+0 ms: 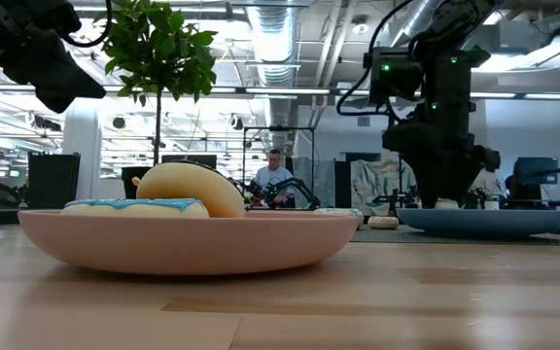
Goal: Pick & Place donuts
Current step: Put the small green donut onto the blue plate
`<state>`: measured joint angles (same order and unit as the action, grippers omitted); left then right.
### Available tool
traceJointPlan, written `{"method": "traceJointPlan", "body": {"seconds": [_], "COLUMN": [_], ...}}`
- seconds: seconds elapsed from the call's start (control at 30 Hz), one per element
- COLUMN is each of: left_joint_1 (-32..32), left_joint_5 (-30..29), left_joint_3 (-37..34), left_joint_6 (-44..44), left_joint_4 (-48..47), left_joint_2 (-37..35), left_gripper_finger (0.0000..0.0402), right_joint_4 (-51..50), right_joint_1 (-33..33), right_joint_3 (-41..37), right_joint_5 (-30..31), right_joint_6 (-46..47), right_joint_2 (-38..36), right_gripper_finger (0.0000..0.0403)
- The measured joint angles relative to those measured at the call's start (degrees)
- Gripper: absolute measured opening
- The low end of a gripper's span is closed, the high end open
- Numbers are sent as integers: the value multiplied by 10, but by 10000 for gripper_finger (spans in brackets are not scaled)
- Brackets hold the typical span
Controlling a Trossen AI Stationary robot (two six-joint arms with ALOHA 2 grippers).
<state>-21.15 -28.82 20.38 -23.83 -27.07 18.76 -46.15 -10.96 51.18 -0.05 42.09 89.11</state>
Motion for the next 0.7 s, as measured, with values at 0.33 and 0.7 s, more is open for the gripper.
{"method": "traceJointPlan", "body": {"seconds": [0.33, 0.7], "left_joint_1": [0, 0], "left_joint_5": [0, 0], "left_joint_3": [0, 0], "left_joint_6": [0, 0], "left_joint_4": [0, 0], "left_joint_2": [0, 0], "left_gripper_finger": [0, 0], "right_joint_4": [-4, -24], "right_joint_1": [0, 0], "right_joint_3": [0, 0], "right_joint_5": [0, 0], "right_joint_6": [1, 11], "right_joint_2": [2, 2], "right_gripper_finger": [240, 240]}}
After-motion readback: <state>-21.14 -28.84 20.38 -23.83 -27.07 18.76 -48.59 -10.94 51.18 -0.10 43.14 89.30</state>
